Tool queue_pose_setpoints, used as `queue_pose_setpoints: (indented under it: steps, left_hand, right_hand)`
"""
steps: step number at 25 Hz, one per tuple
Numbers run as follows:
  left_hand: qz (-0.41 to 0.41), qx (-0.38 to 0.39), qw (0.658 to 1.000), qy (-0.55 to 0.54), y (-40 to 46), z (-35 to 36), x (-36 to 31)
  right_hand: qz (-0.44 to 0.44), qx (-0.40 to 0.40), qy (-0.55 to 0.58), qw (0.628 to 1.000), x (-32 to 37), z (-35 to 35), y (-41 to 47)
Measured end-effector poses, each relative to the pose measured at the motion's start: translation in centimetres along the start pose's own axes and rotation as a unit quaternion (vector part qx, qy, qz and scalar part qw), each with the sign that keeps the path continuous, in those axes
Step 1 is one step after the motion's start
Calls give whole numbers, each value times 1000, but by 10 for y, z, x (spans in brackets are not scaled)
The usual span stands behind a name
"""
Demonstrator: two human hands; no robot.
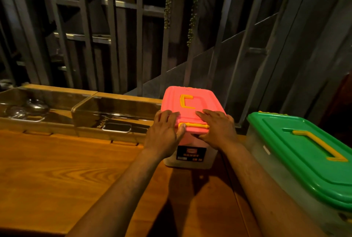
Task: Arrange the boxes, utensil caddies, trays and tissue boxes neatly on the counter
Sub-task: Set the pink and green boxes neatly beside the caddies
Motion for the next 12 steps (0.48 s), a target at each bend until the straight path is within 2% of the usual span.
queue_pose_setpoints:
  steps: [3, 7, 12]
  left_hand:
    - [11, -17, 1000, -5, 2, 1, 1]
    - [0, 5, 1000, 9, -1, 3, -1]
    - [12, 46, 994, 97, -8, -15, -22]
  right_hand:
    - [-2, -3, -8, 1000, -2, 1, 1]
    - [31, 20, -10, 999, -3, 3, -2]
    - [93, 19, 33, 995, 1, -1, -27]
Point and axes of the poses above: each hand's wrist, its own y-axis towards the middle knuckle, its own z-axis out of the palm, x = y × z, the point moved 9 cm from there along y, towards the middle knuckle, and after that the axes turned 2 degrees about -y, right-handed, at the moved point
